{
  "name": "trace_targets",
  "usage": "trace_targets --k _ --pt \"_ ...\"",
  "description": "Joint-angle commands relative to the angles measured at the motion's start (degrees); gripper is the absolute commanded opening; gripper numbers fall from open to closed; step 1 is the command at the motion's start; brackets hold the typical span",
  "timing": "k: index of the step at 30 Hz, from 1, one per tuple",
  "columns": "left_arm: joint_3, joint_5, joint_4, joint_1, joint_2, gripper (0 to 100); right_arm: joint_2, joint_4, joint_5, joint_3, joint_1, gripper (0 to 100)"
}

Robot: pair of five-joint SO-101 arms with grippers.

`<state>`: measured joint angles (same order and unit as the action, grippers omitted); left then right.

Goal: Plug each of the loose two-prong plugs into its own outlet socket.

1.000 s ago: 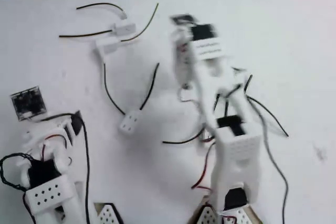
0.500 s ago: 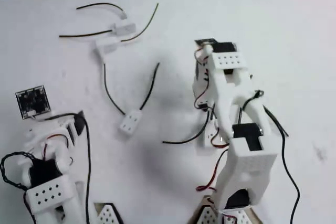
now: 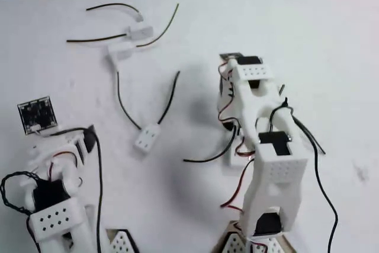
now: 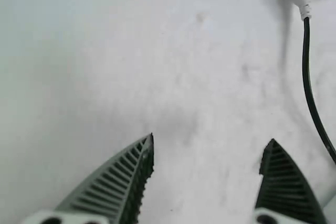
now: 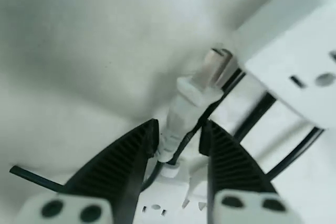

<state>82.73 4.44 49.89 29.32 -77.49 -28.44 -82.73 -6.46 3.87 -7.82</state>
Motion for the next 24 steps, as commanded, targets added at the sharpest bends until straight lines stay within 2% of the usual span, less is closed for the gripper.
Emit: trace_targets --k 1,5,12,17,24 --pt "-0.62 0.53 -0.79 -0.66 -0.75 32 1.19 0.48 0.09 3.16 -0.48 8.4" --pt "-0.62 0.53 -0.79 -0.66 -0.75 32 1.27 -2.77 -0.35 7.3 -0.4 8.0" --pt "-0.62 0.53 -0.79 -0.66 -0.75 32 1.27 -15.69 -0.44 18.46 -0.31 8.0" --pt "-0.62 0.53 -0.88 -0.66 -0.75 32 0.75 -15.69 -0.26 19.16 -0.57 6.3" --pt "-0.62 0.53 -0.79 -0.66 -0.75 32 -5.32 -12.79 0.09 19.6 -0.31 17.1"
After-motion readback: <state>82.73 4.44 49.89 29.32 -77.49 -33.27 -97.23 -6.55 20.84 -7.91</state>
